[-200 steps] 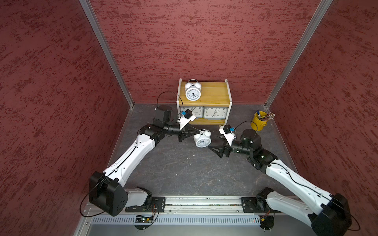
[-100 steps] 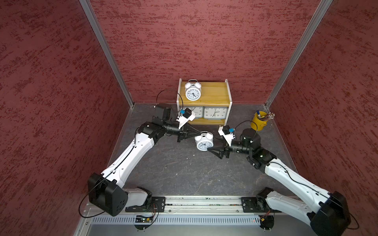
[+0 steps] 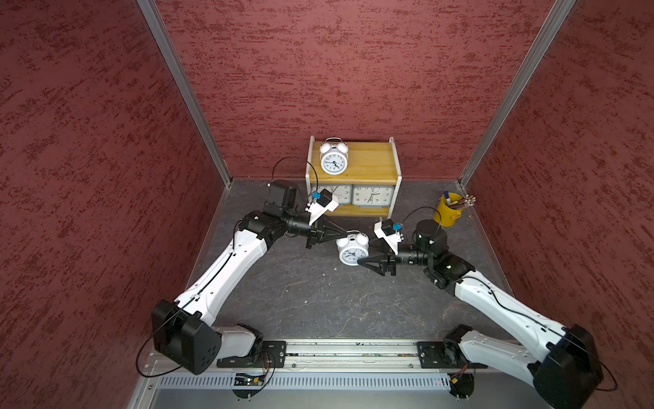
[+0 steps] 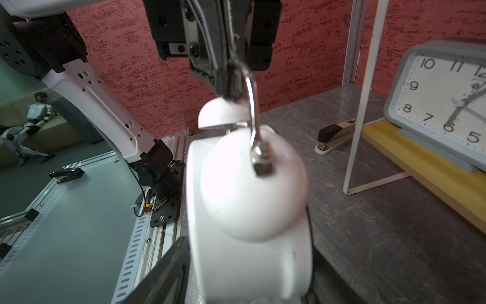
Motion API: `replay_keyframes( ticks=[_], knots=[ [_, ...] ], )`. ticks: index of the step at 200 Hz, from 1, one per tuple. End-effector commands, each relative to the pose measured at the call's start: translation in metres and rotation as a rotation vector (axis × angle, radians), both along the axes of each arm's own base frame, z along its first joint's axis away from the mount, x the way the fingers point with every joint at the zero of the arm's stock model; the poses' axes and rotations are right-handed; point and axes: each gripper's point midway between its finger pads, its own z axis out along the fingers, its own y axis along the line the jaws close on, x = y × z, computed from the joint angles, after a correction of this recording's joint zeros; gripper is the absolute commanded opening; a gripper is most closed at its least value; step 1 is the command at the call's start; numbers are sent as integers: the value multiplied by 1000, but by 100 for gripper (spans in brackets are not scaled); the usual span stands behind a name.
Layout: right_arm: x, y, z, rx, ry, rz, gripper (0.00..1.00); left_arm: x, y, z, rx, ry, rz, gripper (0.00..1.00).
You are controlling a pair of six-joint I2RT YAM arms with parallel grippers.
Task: Place the alarm clocks on the shelf by style
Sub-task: Pick up the alarm from the center of the board.
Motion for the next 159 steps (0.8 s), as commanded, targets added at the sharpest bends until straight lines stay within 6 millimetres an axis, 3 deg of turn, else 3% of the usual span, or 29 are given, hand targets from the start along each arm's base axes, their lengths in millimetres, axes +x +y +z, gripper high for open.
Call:
replay_keyframes(
  ticks=[1,19,38,48,61,72,104,131,159],
  knots=[
    [0,1,26,43,-66,11,52,0,-2,13,-21,-50,-22,0],
    [3,0,28,43,-54,-7,43,3,-3,10,-6,-49,-8,0],
    [5,-1,29,37,-47,-24,26,7,-3,8,4,-52,10,0],
    [7,-2,30,35,-48,-40,24,10,-3,8,7,-60,21,21],
    [9,-3,31,36,-61,-58,23,13,-3,8,10,-67,36,34],
    [11,-5,34,41,-76,-78,23,18,-3,7,17,-78,63,60],
    [16,-10,49,67,-117,-129,23,43,10,14,18,-96,203,82],
    [21,-16,72,97,-159,-166,23,67,33,23,-9,-129,367,90],
    [31,-25,100,126,-211,-208,23,91,63,25,21,-183,571,91]
  ],
)
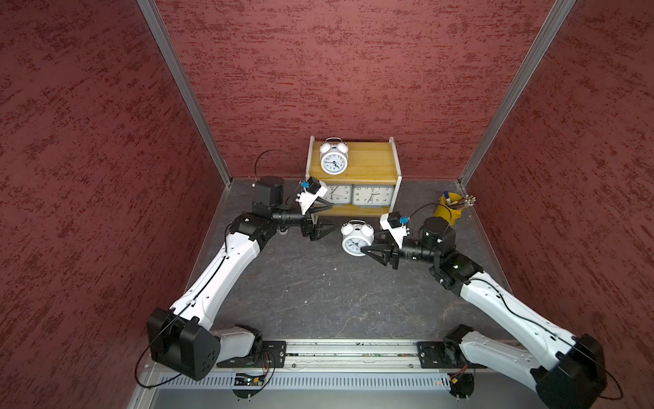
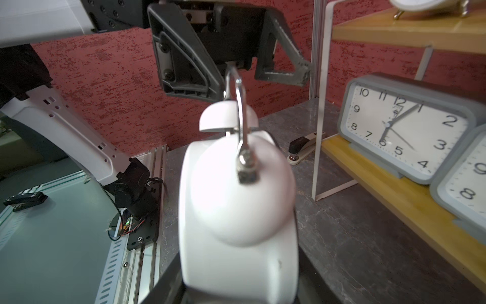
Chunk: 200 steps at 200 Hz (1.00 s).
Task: Place the alarm clocks on the shelf by style
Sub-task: Pick up the alarm from the center of the board, then place the alarm on the shelf.
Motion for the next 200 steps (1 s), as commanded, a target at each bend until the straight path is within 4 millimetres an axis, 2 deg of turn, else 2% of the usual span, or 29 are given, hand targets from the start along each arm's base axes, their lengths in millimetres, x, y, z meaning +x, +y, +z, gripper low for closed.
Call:
replay_keyframes(
  ticks=[1,40,79,105,128,158,178,184,186,200],
  knots=[
    [8,-12,64,92,-154,-58,23,25,25,18,-3,-86,202,91],
    [30,-30,107,136,-211,-134,23,52,66,22,-19,-71,423,91],
    [61,-49,140,160,-247,-236,24,73,82,18,-28,-65,522,91],
    [88,-57,158,162,-260,-305,25,87,84,13,-29,-69,539,90],
    [118,-61,167,146,-245,-363,25,100,86,6,-32,-56,546,86],
    [154,-62,170,122,-231,-422,25,112,82,0,-38,-52,523,79],
    [170,-60,170,110,-225,-433,25,119,80,-5,-43,-52,516,74],
    [170,-61,175,112,-232,-435,24,121,79,-7,-42,-52,513,72],
    [177,-59,167,102,-213,-435,24,122,79,-7,-42,-51,511,71],
    [187,-55,162,93,-197,-432,24,126,78,-12,-36,-42,505,65]
  ],
)
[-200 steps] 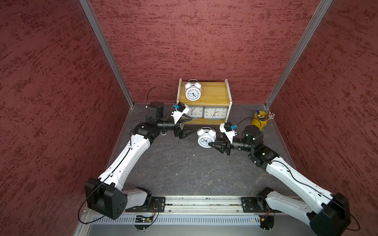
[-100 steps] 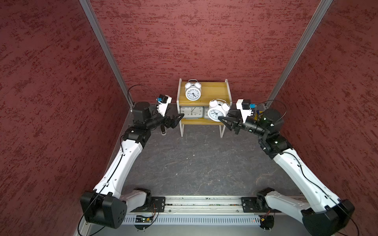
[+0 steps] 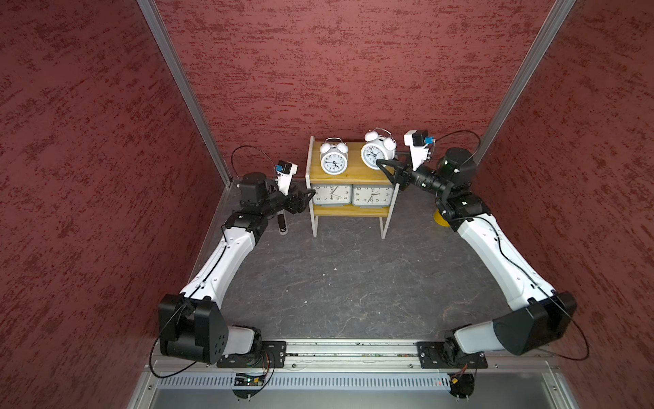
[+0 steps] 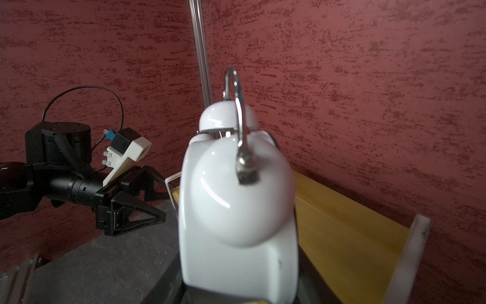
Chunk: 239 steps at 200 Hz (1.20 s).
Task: Place the alarm clocks on the shelf by style
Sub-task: Place the alarm on the shelf.
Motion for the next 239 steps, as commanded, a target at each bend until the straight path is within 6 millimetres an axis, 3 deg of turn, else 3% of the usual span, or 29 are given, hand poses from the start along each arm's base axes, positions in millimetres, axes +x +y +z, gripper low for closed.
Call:
replay_keyframes(
  ticks=[1,46,107,175,239],
  knots=[
    [11,-4,18,3,-41,-34,24,8,-2,14,-13,-56,-18,64],
    [33,3,0,-32,10,-32,24,10,-9,9,-19,-56,-63,44],
    [42,9,-15,-47,29,-1,24,7,-16,7,-19,-58,-113,22],
    [42,13,-27,-54,56,22,26,6,-16,4,-11,-53,-125,19],
    [29,14,-21,-83,65,-4,27,7,-15,1,-4,-52,-114,18]
  ],
)
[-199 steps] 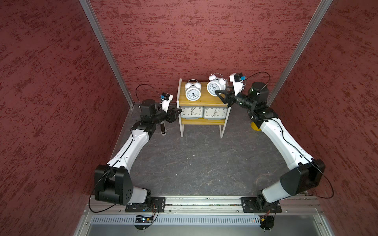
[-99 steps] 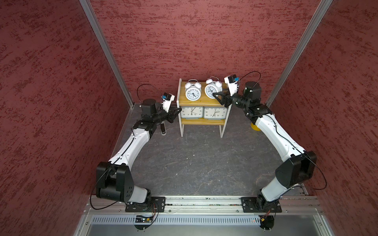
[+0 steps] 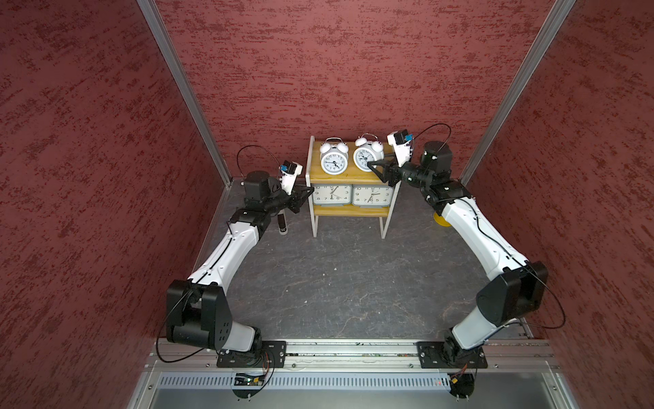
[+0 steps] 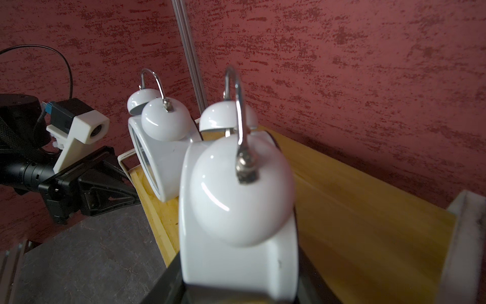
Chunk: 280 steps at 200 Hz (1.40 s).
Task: Place the alarm clocks on the shelf by style
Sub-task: Place the alarm on the shelf.
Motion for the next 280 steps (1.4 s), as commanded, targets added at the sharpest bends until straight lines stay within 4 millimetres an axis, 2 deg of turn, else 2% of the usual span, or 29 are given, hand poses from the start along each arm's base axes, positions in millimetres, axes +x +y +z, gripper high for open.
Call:
replay_keyframes(
  ticks=[1,92,142,193,219,280],
  knots=[
    [-13,-1,29,-8,-63,-16,27,3,0,8,1,-31,-7,18],
    [-18,-2,23,-47,-11,-76,32,3,0,6,2,-34,-6,18],
    [-13,-3,12,-69,12,-99,44,2,0,6,2,-37,-6,18],
    [-8,-3,5,-79,20,-114,67,1,0,6,1,-35,-9,18],
    [-7,-5,9,-80,3,-120,77,1,0,5,1,-34,-10,18],
    [-11,-11,22,-94,-39,-149,78,1,0,7,0,-38,-11,18]
  ],
)
